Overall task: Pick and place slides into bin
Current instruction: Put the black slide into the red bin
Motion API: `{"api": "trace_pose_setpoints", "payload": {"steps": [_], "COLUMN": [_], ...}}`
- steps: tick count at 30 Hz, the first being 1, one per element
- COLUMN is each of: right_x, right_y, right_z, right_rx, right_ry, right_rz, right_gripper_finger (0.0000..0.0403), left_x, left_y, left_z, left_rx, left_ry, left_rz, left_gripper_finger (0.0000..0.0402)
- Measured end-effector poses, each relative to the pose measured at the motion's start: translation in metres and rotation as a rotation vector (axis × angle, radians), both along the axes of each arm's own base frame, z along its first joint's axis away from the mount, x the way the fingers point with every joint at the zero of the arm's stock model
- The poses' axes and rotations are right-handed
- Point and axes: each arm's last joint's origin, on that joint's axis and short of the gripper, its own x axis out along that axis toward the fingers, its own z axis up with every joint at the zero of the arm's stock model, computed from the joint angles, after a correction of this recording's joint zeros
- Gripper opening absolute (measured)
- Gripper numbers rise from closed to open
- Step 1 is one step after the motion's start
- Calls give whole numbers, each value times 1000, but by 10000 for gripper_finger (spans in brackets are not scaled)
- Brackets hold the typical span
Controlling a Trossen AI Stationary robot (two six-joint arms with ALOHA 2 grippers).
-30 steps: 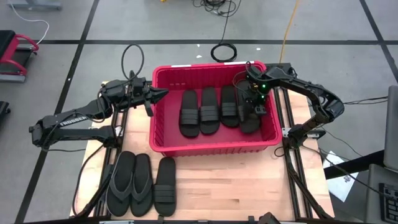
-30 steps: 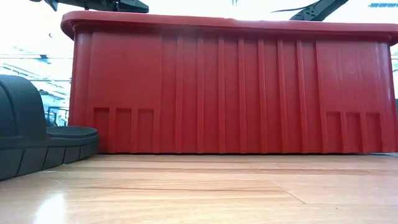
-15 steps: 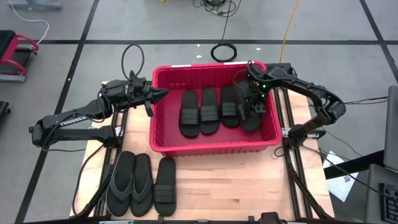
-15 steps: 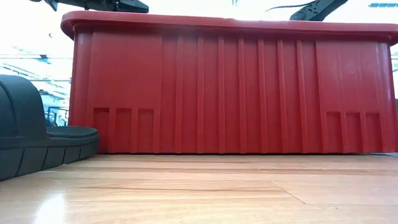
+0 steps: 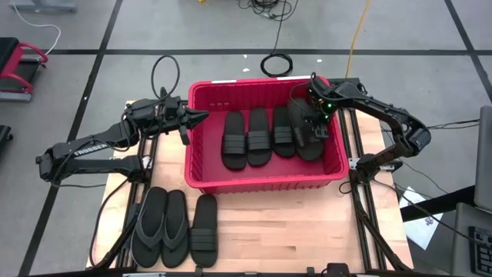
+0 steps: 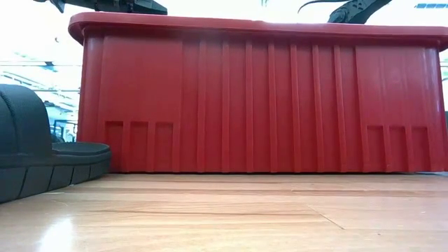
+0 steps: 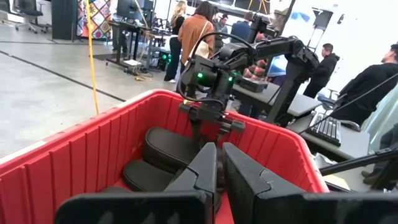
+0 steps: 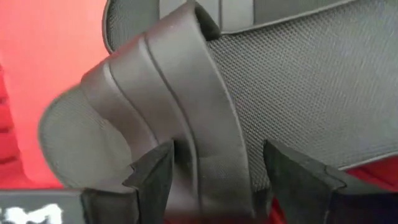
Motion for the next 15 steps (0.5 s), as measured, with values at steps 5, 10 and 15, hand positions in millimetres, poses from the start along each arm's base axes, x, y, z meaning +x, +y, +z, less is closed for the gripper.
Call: {"api": "trace_pose_setpoints", "payload": {"steps": [5,10,15], "right_x": [0,-1,-3], "right_y": [2,3,6], "right_z": [0,0,-1], "right_rx": [62,100,139], "right_ry": [-22,-12,19], "right_rz": [-69,-138,-203], "right_gripper_finger": [233,233,229], "left_x": [0,0,0], "left_y": [0,0,0], "left_z": [0,0,0], "left_rx": [0,-3,-4], "left_ry": [0,-1,-1], "left_rz": [0,-1,-1], "left_gripper_finger": [24,24,24]}}
